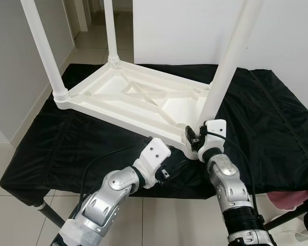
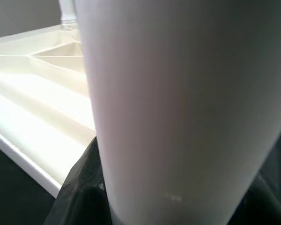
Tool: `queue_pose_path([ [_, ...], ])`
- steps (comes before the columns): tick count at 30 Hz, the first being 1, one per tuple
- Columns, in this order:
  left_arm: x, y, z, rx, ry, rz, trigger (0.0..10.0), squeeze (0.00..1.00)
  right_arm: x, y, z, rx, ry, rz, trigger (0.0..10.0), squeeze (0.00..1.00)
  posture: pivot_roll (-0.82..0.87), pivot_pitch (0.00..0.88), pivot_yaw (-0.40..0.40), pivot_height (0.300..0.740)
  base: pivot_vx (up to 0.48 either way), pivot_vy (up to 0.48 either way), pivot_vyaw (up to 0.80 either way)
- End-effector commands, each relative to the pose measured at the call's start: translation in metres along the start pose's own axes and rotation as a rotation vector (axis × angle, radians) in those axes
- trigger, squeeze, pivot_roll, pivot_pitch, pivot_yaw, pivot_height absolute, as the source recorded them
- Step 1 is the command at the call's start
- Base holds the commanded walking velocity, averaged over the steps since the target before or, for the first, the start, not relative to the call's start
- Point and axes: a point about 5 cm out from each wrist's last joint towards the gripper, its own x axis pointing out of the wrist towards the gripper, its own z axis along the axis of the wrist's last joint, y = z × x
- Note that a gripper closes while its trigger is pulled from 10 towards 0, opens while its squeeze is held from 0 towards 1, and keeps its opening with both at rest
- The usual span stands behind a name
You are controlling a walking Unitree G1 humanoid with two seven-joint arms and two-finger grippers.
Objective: Building children table
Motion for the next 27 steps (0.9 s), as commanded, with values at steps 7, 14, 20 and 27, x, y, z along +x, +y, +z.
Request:
queue_pose_path([
  [7, 0.0, -0.005, -0.001, 0.005, 0.002, -0.059, 10.0, 0.0, -0.013, 0.018, -0.02, 0.072, 0.113, -0.129, 10.0, 0.0, 0.0, 0.0, -0.001, 0.74, 0.0, 0.0, 0.0],
  [14, -0.001, -0.006, -0.002, 0.005, 0.007, -0.065, 10.0, 0.0, -0.015, 0.011, -0.017, 0.073, 0.103, -0.157, 10.0, 0.91, 0.0, 0.0, -0.001, 0.74, 0.0, 0.0, 0.0],
  [20, -0.002, -0.009, -0.003, -0.002, 0.01, -0.064, 10.0, 0.0, -0.017, 0.007, -0.011, 0.062, 0.071, -0.143, 10.0, 1.0, 0.0, 0.01, -0.004, 0.74, 0.0, 0.0, 0.0],
  [27, -0.003, -0.009, -0.003, -0.007, 0.01, -0.061, 10.0, 0.0, -0.018, 0.001, 0.0, 0.07, 0.012, 0.01, 10.0, 1.0, 0.0, 0.019, -0.007, 0.74, 0.0, 0.0, 0.0],
])
